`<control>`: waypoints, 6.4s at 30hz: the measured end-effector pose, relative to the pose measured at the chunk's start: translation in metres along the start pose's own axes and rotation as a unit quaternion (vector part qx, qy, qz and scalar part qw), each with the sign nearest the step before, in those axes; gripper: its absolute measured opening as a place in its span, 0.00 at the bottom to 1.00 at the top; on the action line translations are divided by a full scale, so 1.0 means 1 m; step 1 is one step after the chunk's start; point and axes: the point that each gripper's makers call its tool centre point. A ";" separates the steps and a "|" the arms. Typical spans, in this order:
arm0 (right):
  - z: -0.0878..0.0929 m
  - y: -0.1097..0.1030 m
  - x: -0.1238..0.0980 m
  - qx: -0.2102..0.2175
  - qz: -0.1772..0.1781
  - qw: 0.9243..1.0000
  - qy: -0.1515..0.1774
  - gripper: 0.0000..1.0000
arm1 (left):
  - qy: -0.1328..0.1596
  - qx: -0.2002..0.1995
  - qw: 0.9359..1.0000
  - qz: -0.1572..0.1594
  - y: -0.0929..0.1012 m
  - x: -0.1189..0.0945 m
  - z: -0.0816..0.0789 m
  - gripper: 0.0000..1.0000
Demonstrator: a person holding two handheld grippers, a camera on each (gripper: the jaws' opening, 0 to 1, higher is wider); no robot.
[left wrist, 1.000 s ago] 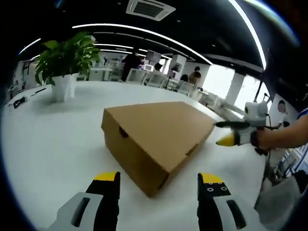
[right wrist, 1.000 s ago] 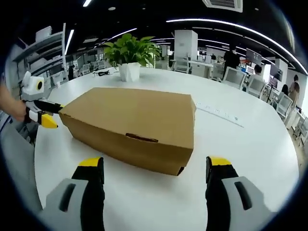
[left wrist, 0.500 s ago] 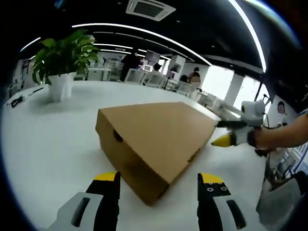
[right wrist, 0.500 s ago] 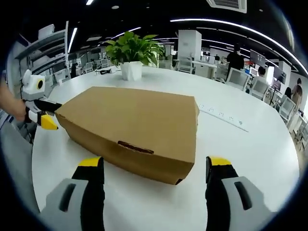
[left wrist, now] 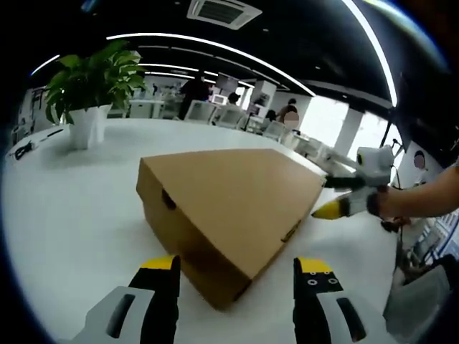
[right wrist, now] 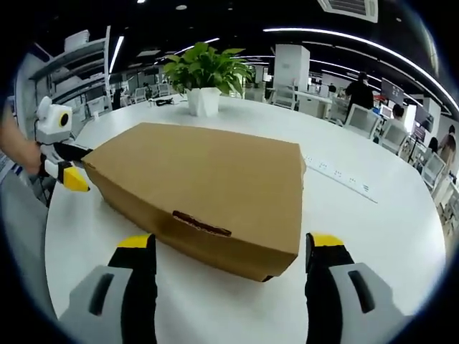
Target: Operate the shoe box by opening the lid, removing the specified soft item, and placing it in the target area until the item is outside and the box remains undamaged.
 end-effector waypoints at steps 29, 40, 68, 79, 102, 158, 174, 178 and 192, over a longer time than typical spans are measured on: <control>-0.003 -0.004 0.006 -0.014 -0.009 1.000 0.000 0.75 | 0.002 0.010 1.000 -0.026 -0.008 0.010 -0.003 0.63; -0.001 -0.003 0.003 -0.018 -0.002 1.000 -0.003 0.70 | -0.006 0.028 0.999 -0.027 -0.010 0.010 -0.002 0.60; -0.003 -0.036 -0.003 0.022 0.039 0.999 -0.007 0.69 | -0.014 0.047 0.999 -0.019 -0.031 -0.006 -0.002 0.56; -0.010 -0.059 -0.002 0.041 0.065 0.997 -0.006 0.68 | -0.021 0.060 0.998 -0.005 -0.048 -0.019 -0.005 0.55; -0.031 -0.102 0.010 0.070 0.091 0.993 -0.012 0.68 | -0.034 0.081 0.996 0.016 -0.082 -0.046 -0.011 0.53; -0.047 -0.144 0.031 0.082 0.118 0.990 -0.015 0.68 | -0.040 0.096 0.994 0.016 -0.130 -0.076 -0.017 0.52; -0.029 -0.136 0.016 0.073 0.151 0.985 -0.028 0.57 | -0.027 0.078 0.997 0.005 -0.132 -0.087 -0.015 0.55; -0.038 -0.136 0.015 0.058 0.149 0.987 -0.014 0.48 | -0.026 0.078 0.997 0.003 -0.128 -0.089 -0.016 0.55; -0.039 -0.137 0.016 0.058 0.143 0.988 0.003 0.46 | -0.027 0.079 0.997 -0.001 -0.129 -0.095 -0.014 0.55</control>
Point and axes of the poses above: the point that each gripper's makers call its tool centre point, and the gripper's own axes: x roughly forward along the fingers, y roughly to its right, z roughly out of its underside, and after that the axes turned 11 degrees about -x, right-handed
